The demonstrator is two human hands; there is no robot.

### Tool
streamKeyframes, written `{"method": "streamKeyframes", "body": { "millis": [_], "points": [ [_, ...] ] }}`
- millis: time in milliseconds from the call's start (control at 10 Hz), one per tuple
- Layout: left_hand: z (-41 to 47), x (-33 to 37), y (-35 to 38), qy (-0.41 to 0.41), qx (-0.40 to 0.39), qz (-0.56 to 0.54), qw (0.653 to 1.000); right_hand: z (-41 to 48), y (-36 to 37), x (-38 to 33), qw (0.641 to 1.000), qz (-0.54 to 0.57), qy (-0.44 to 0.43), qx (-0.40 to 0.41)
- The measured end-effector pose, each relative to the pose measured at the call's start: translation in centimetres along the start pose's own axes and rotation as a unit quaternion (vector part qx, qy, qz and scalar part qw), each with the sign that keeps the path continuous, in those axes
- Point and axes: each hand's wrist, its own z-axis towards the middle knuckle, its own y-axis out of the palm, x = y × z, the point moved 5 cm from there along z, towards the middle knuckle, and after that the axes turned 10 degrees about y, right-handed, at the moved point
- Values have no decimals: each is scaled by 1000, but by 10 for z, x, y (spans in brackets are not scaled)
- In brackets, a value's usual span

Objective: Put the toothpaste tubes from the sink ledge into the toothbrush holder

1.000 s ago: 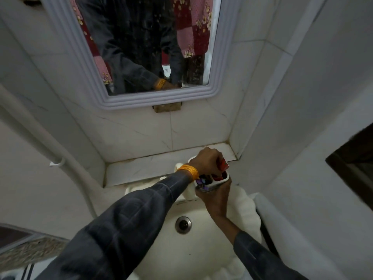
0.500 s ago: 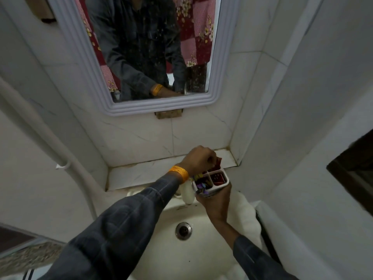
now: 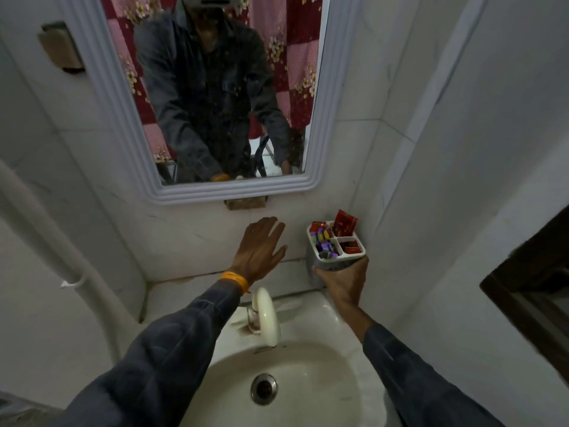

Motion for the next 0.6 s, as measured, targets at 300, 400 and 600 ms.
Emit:
{"method": "streamKeyframes", "body": {
  "millis": [300,400,600],
  "points": [
    [20,1,26,46,-10,34,998,25,23,27,999,-7,44,-4],
    [20,0,37,52,-1,41,998,29,28,44,999,-5,51,-13],
    [18,-1,24,36,36,66,997,27,23,36,998,-10,38,-47]
  ]
}}
